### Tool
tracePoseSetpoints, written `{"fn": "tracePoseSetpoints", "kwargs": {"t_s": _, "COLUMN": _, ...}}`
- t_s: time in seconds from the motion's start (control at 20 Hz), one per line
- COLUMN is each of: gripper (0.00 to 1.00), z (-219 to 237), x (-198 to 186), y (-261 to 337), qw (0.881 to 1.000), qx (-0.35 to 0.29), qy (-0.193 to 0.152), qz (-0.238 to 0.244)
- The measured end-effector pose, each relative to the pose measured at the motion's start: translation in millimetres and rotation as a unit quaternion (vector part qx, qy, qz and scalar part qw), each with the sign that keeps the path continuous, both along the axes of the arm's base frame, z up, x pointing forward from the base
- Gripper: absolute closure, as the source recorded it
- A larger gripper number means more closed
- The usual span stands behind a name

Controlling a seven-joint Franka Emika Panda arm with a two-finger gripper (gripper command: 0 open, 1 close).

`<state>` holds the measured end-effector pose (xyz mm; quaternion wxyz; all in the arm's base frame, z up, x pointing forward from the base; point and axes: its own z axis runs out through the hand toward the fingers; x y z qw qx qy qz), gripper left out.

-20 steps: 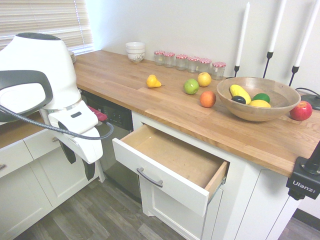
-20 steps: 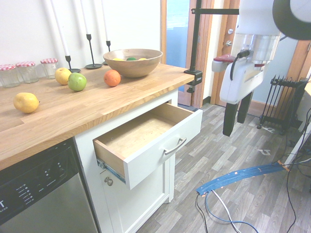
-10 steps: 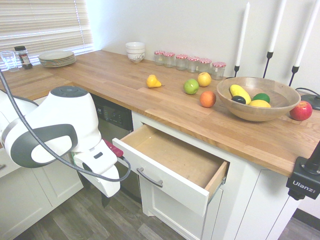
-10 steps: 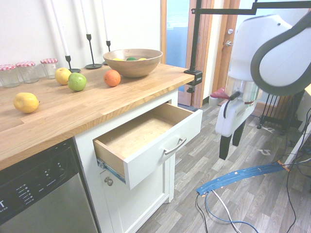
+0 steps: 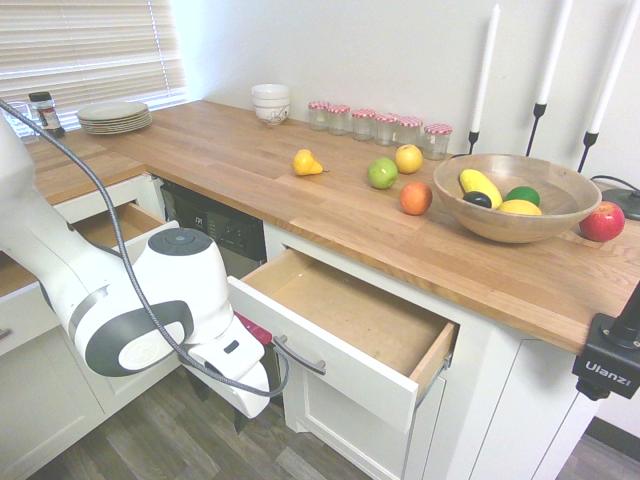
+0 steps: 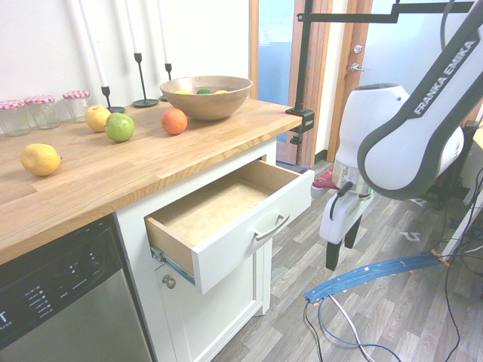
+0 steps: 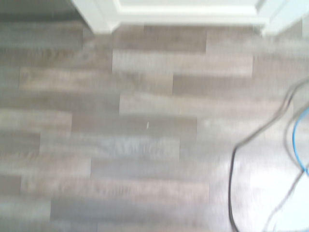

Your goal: Close the drawer

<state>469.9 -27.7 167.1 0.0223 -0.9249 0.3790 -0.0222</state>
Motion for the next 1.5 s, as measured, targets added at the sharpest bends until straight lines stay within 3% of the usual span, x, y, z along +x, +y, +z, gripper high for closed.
{"fn": "tracePoseSetpoints", "kwargs": {"t_s": 0.5, "gripper": 0.0, "z": -29, "x": 27, "y": -6, "qw": 1.0, "qx": 0.006, "qy": -0.013, "qz": -0.009}}
{"fn": "tracePoseSetpoints", "kwargs": {"t_s": 0.55, "gripper": 1.0, "z": -31, "x": 29, "y": -6, "qw": 1.0, "qx": 0.006, "qy": -0.013, "qz": -0.007}}
{"fn": "tracePoseSetpoints", "kwargs": {"t_s": 1.5, "gripper": 1.0, "z": -41, "x": 43, "y": -8, "qw": 1.0, "qx": 0.003, "qy": -0.016, "qz": -0.005}}
